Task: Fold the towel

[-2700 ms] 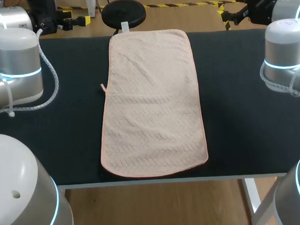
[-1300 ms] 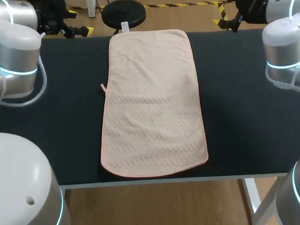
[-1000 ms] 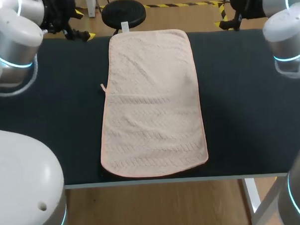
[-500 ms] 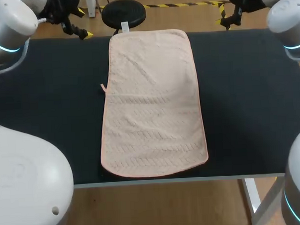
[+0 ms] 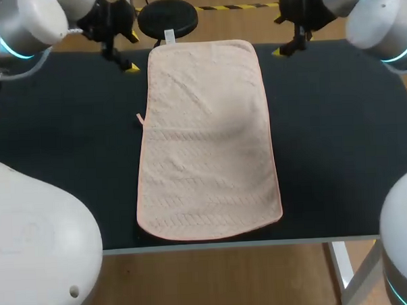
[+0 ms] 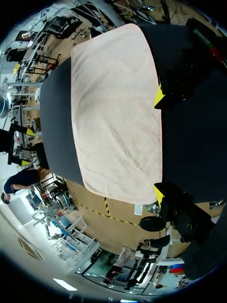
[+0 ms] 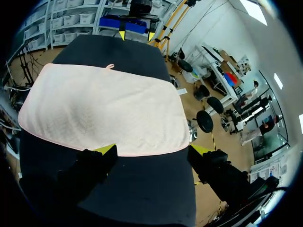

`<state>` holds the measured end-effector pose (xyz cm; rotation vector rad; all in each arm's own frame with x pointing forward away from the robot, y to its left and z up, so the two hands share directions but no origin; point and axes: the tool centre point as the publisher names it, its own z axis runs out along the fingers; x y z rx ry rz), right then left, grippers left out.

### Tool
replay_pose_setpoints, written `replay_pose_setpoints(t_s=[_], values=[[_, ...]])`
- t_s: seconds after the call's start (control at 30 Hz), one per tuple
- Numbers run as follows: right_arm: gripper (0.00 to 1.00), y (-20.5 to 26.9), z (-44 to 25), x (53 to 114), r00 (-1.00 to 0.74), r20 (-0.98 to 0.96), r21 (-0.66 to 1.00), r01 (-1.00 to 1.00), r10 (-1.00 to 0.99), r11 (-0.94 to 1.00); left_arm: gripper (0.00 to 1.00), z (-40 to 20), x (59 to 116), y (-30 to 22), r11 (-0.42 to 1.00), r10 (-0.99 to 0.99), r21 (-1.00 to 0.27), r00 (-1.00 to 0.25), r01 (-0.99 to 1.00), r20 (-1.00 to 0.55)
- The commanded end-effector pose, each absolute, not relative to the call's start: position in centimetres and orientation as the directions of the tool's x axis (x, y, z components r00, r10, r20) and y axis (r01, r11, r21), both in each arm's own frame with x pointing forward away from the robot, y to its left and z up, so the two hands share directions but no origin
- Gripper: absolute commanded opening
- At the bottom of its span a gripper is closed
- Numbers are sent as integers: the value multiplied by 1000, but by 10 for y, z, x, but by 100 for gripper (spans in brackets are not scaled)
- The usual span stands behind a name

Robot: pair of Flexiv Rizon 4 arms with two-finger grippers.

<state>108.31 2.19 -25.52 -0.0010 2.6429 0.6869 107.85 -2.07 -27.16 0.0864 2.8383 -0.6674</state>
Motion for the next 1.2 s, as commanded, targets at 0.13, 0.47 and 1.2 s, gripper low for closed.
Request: replay_pose_setpoints(t_s=[0.13,0.47,1.2], values=[[100,36,-270,1074,-961,-273,356,-54,49,933,100,-292,1074,-41,940,46,-321,-977,112,-207],[100,51,-309,1061,-974,-202,299,41,105,953,100,-336,1054,-47,950,-22,-312,-990,23,-140],[100,54,-316,1061,-974,-210,282,22,84,959,100,-344,1052,-48,957,-19,-291,-994,14,-111]])
